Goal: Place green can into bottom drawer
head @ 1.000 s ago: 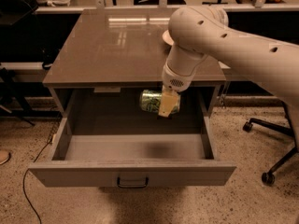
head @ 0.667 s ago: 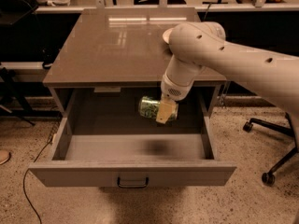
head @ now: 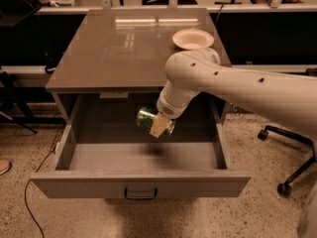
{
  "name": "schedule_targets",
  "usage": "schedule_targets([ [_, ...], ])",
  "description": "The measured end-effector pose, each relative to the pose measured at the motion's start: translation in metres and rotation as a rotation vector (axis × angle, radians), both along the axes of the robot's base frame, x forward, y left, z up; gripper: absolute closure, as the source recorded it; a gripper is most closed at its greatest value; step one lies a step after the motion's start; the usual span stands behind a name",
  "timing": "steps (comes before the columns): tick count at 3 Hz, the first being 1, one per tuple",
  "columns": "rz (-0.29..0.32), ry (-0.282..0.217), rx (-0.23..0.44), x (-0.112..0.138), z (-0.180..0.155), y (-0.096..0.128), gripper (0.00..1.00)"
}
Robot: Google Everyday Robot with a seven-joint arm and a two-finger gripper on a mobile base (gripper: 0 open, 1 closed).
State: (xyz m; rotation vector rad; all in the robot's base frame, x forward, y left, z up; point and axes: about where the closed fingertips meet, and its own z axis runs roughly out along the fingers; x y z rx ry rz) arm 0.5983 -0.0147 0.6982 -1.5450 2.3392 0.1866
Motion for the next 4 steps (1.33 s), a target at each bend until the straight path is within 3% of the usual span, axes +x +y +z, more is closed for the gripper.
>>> schedule_targets([
  [1, -0.081, 0.012, 0.017, -0.001, -0.014, 0.012, 0.52],
  [3, -0.143, 0.001, 0.013, -0.002, -0.013, 0.008, 0.06],
  [4, -0.199, -0.028, 0.02, -0.005, -0.003, -0.012, 0.0],
])
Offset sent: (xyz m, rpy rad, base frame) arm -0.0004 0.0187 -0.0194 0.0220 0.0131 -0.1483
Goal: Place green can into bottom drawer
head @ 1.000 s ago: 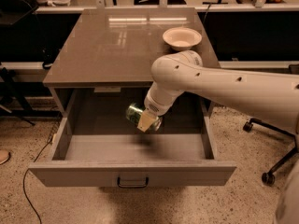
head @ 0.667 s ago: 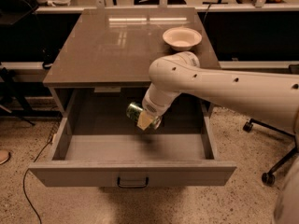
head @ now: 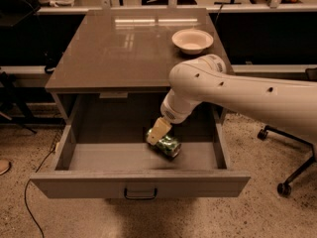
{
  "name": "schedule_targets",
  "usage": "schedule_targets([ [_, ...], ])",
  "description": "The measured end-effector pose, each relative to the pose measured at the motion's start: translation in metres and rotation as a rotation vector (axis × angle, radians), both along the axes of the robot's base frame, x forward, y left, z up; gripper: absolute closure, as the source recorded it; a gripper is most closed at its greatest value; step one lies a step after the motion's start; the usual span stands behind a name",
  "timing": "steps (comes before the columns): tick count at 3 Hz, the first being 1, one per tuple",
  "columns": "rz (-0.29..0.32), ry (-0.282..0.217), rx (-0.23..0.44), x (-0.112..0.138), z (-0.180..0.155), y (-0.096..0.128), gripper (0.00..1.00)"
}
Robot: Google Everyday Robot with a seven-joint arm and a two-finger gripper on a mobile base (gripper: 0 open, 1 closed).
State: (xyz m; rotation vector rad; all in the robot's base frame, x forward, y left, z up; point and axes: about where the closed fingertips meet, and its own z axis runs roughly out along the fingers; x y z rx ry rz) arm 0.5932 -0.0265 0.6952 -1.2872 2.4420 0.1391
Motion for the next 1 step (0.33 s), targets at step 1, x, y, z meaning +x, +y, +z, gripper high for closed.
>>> schedule_targets([
  [1, -0.106, -0.066, 0.016, -0.0136, 0.0237, -0.0443, 0.0],
])
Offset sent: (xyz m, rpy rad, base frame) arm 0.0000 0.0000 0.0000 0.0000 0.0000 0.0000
